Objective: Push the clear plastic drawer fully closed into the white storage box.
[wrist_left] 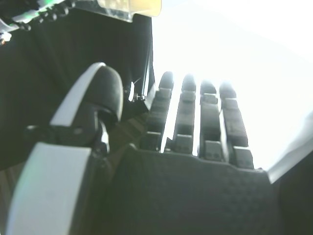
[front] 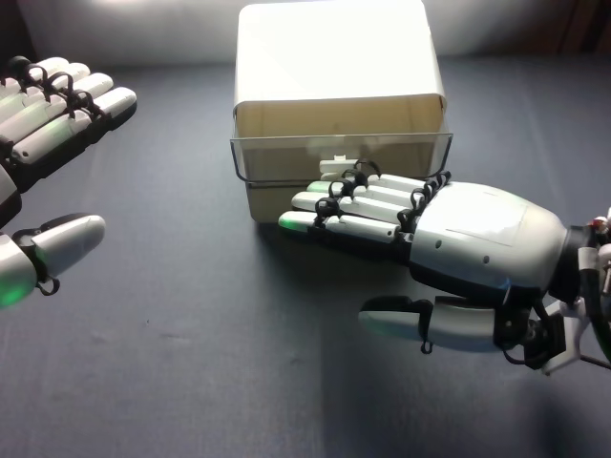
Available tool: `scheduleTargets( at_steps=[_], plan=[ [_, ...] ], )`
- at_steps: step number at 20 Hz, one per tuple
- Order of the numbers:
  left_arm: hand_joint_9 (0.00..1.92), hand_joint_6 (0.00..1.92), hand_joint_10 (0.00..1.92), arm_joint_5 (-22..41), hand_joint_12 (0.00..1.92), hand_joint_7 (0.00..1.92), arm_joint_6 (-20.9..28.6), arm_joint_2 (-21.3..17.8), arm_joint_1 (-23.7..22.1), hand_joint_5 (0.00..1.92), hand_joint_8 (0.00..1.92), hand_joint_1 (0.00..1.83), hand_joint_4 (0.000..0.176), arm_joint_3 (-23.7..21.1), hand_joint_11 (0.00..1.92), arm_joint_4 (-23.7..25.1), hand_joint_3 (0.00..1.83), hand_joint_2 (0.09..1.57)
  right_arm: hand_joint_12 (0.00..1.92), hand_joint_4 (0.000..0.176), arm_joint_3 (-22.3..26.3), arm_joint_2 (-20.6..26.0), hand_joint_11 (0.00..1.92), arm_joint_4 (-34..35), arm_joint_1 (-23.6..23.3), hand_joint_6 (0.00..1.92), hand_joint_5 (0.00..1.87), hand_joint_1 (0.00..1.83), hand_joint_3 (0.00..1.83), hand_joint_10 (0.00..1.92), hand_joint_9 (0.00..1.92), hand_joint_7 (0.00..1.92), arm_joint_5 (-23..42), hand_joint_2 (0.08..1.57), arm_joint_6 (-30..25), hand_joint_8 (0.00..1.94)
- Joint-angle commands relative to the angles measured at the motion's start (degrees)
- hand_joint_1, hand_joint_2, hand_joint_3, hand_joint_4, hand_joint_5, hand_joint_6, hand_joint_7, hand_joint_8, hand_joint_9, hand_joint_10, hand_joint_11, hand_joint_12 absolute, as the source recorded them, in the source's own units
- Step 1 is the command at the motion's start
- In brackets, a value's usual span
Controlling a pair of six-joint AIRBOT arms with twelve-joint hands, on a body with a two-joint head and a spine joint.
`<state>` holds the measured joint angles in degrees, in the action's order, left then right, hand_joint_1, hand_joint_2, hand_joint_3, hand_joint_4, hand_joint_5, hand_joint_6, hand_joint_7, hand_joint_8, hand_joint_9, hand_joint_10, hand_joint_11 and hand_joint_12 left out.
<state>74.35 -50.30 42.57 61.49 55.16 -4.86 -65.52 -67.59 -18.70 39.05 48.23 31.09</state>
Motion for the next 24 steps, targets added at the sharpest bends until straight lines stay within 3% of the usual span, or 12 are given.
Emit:
scheduleTargets(
  at_steps=[1,3,7,12,13,14,16,21,24],
  plan=[
    [0.00,0.00,0.00,7.2,0.00,0.00,0.0,-0.5,-0.2,0.00,0.00,0.00,0.008,0.0,0.00,-1.1,0.08,1.57,0.02,0.000,-0.4,-0.1,0.02,1.9,-0.9,0.01,0.16,0.72,0.00,0.00,0.02,0.08,5.9,1.43,0.5,0.01],
    [0.00,0.00,0.00,7.3,0.00,0.00,0.0,-0.5,-0.1,0.00,0.00,0.02,0.000,0.0,0.00,-1.1,0.14,1.57,0.00,0.000,-0.8,-0.4,0.00,2.5,-1.5,0.01,0.10,0.40,0.03,0.00,0.00,0.05,5.1,1.51,1.4,0.00],
    [0.00,0.00,0.00,7.3,0.00,0.00,0.0,-0.5,-0.1,0.00,0.00,0.11,0.000,0.0,0.00,-1.1,0.14,1.57,0.00,0.000,-1.2,-0.6,0.00,3.5,-2.2,0.00,0.08,0.43,0.00,0.00,0.00,0.05,3.9,1.50,3.0,0.00],
    [0.00,0.00,0.00,7.4,0.00,0.00,0.0,-0.5,-0.1,0.00,0.00,0.11,0.000,0.0,0.00,-1.2,0.14,1.57,0.00,0.000,-2.0,-0.9,0.00,5.1,-2.5,0.00,0.03,0.27,0.00,0.00,0.00,0.00,3.1,1.52,4.1,0.00],
    [0.00,0.00,0.00,7.4,0.00,0.00,0.0,-0.5,-0.1,0.00,0.00,0.10,0.000,0.0,0.00,-1.2,0.14,1.57,0.00,0.000,-2.1,-1.0,0.00,5.3,-2.6,0.01,0.08,0.49,0.00,0.00,0.00,0.02,2.9,1.48,4.3,0.00],
    [0.00,0.00,0.00,7.4,0.00,0.00,0.0,-0.5,-0.1,0.00,0.00,0.07,0.000,0.0,0.00,-1.2,0.15,1.57,0.00,0.000,-2.2,-1.1,0.00,5.5,-2.6,0.00,0.08,0.39,0.01,0.00,0.00,0.01,2.6,1.49,4.6,0.00],
    [0.00,0.00,0.00,7.4,0.00,0.00,0.0,-0.4,0.0,0.00,0.00,0.08,0.000,0.0,0.00,-1.2,0.15,1.57,0.00,0.000,-2.5,-1.3,0.00,6.4,-2.8,0.01,0.12,0.57,0.00,0.00,0.00,0.00,1.7,1.45,5.6,0.00],
    [0.00,0.00,0.00,7.5,0.00,0.00,0.0,-0.4,0.0,0.00,0.00,0.15,0.001,0.1,0.00,-1.2,0.12,1.57,0.00,0.000,-2.8,-1.3,0.00,7.2,-3.0,0.00,0.08,0.55,0.00,0.00,0.00,0.00,0.9,1.45,6.5,0.00],
    [0.00,0.00,0.00,7.6,0.00,0.00,0.0,-0.4,0.0,0.00,0.00,0.14,0.024,0.1,0.00,-1.3,0.13,1.57,0.00,0.000,-2.9,-1.3,0.00,8.2,-3.0,0.01,0.11,0.50,0.01,0.00,0.00,0.00,0.5,1.49,7.3,0.00]
  ],
)
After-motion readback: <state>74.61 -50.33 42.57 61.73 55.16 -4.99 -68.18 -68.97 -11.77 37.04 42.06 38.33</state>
